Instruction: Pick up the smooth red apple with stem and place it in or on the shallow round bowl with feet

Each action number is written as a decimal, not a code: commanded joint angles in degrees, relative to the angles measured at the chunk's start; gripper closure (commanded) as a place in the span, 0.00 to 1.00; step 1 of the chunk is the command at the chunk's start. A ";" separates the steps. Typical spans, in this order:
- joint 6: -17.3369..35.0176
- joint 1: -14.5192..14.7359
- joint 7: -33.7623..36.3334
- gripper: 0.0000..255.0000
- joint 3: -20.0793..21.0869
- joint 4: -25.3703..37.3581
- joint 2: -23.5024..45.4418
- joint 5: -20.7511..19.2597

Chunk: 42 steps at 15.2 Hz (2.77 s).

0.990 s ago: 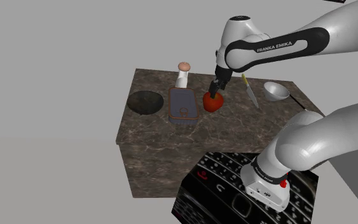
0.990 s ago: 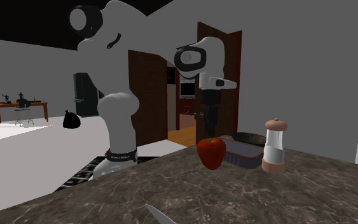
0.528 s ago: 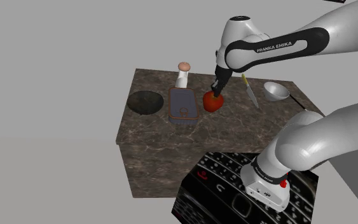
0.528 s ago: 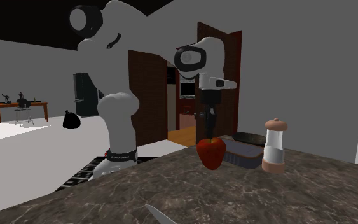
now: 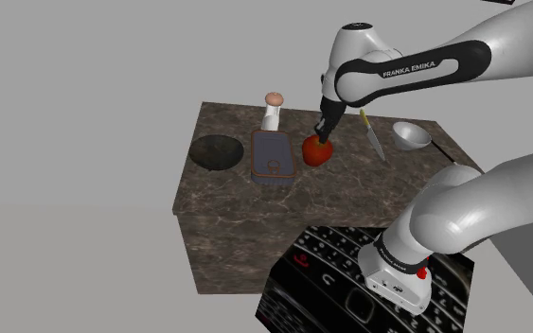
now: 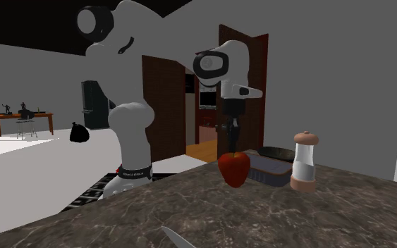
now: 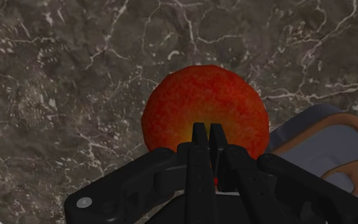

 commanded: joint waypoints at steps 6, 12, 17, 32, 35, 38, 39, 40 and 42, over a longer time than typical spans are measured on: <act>-5.86 0.12 -0.52 1.00 0.46 3.55 -2.33 0.49; -10.92 0.26 -0.92 1.00 0.90 7.18 -3.78 0.94; -14.98 0.37 -1.25 1.00 1.24 10.48 -4.54 1.29; -21.01 4.87 6.92 1.00 8.17 28.51 8.38 6.00; -22.28 6.03 9.56 1.00 10.03 34.47 13.30 6.77; -23.90 7.13 12.13 1.00 11.72 41.09 18.49 7.19; -24.54 7.49 12.97 1.00 12.26 43.46 20.29 7.26; -25.22 7.86 13.81 1.00 12.76 45.92 22.13 7.29; -26.76 8.63 15.45 1.00 13.72 51.14 25.94 7.24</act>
